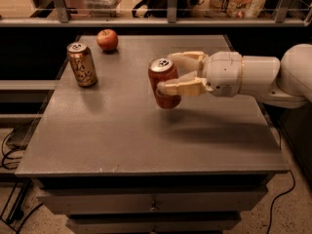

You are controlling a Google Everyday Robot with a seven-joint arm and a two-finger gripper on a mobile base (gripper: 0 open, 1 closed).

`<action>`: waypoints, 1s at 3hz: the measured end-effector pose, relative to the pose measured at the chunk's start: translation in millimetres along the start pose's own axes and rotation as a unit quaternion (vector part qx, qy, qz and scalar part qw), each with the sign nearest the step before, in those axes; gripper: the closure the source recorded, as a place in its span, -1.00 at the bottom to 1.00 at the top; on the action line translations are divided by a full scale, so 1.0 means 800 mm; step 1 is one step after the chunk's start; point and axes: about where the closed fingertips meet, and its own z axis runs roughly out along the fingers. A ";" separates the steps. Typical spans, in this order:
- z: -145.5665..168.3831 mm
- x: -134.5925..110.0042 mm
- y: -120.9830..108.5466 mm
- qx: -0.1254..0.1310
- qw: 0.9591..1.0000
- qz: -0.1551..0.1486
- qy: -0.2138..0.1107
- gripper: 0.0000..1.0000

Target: Place coke can upright

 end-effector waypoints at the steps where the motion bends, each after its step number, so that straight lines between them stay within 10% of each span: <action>1: -0.001 0.015 0.002 0.011 0.999 0.033 -0.008 0.17; 3: -0.002 0.043 0.011 0.032 0.996 0.078 -0.027 -0.77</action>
Offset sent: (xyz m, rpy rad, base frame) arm 0.0022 -0.0121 -0.0407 0.1163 0.1611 -0.0801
